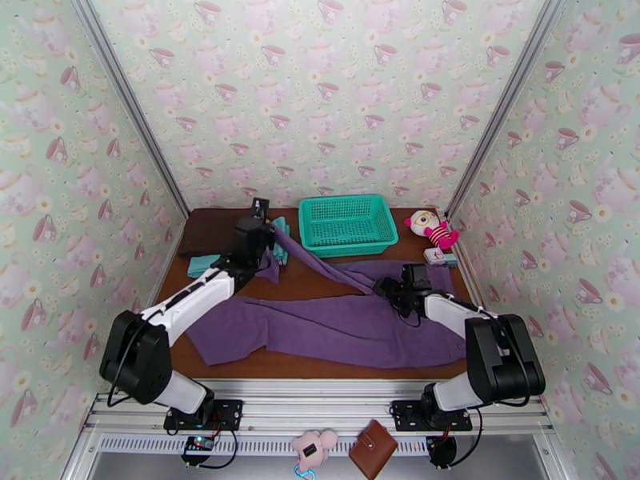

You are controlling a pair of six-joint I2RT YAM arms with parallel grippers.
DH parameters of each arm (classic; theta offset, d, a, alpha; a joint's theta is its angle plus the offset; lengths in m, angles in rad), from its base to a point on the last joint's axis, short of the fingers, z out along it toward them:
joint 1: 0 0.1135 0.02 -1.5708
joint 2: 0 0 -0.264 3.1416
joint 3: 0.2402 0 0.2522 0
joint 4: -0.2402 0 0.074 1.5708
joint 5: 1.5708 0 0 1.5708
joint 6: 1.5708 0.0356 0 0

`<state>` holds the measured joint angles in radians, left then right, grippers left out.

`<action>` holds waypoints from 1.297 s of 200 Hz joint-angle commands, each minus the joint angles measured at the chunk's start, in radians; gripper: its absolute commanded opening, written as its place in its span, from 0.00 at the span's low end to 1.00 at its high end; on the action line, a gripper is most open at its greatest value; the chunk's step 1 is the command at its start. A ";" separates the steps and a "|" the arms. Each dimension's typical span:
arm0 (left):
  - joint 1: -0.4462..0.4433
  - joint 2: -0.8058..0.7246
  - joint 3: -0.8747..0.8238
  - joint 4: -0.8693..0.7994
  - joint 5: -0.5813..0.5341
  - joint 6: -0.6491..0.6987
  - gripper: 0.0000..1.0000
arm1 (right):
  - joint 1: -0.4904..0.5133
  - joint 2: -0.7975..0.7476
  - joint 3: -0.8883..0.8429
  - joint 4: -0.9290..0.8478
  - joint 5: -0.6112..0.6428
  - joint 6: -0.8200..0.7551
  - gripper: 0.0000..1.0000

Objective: Fold and stack the trousers

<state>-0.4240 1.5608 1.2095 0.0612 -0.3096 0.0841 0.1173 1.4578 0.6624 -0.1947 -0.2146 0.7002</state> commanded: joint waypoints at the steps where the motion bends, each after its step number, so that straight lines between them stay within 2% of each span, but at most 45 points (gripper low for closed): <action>1: -0.001 -0.031 0.021 -0.297 0.079 -0.163 0.43 | -0.005 -0.098 0.002 -0.077 0.038 -0.034 0.86; 16: 0.004 -0.122 -0.045 -0.498 -0.119 -0.391 0.61 | -0.003 -0.171 0.029 -0.133 0.063 -0.068 0.87; 24: 0.022 -0.167 -0.105 -0.590 -0.158 -0.555 0.64 | 0.002 -0.206 0.045 -0.157 0.073 -0.087 0.87; 38: 0.059 -0.250 -0.259 -0.639 -0.108 -0.777 0.64 | 0.013 -0.257 0.073 -0.187 0.082 -0.114 0.88; 54: 0.110 -0.289 -0.384 -0.624 -0.025 -0.942 0.65 | 0.021 -0.274 0.104 -0.207 0.056 -0.137 0.89; 73: 0.193 -0.264 -0.449 -0.619 0.042 -1.051 0.67 | 0.024 -0.275 0.122 -0.212 0.022 -0.152 0.89; 98: 0.245 -0.189 -0.495 -0.576 0.097 -1.206 0.68 | 0.024 -0.274 0.102 -0.189 0.007 -0.153 0.90; 123: 0.219 -0.068 -0.415 -0.637 0.050 -1.237 0.69 | 0.024 -0.247 0.120 -0.193 -0.002 -0.155 0.90; 139: 0.179 0.000 -0.408 -0.541 0.108 -1.233 0.69 | 0.024 -0.215 0.177 -0.232 -0.019 -0.171 0.90; 172: 0.012 0.134 -0.362 -0.351 0.193 -1.190 0.69 | 0.024 -0.174 0.294 -0.326 -0.024 -0.178 0.90; 194: -0.061 0.198 -0.319 -0.234 0.253 -1.063 0.68 | 0.028 -0.185 0.325 -0.348 -0.023 -0.147 0.90; 222: -0.124 0.222 -0.291 -0.145 0.321 -0.908 0.66 | 0.037 -0.225 0.312 -0.354 0.018 -0.129 0.90; 236: -0.137 0.221 -0.309 -0.023 0.457 -0.832 0.61 | 0.038 -0.242 0.295 -0.349 0.037 -0.139 0.90; 247: -0.137 0.199 -0.351 0.089 0.542 -0.837 0.56 | 0.038 -0.242 0.293 -0.353 0.058 -0.152 0.91; 259: -0.127 0.145 -0.385 0.092 0.522 -0.839 0.55 | 0.038 -0.235 0.296 -0.350 0.073 -0.169 0.91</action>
<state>-0.5549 1.7599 0.8875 0.0044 0.0528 -0.8360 0.1509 1.2339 0.9668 -0.5205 -0.1951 0.5522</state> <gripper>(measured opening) 0.564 0.906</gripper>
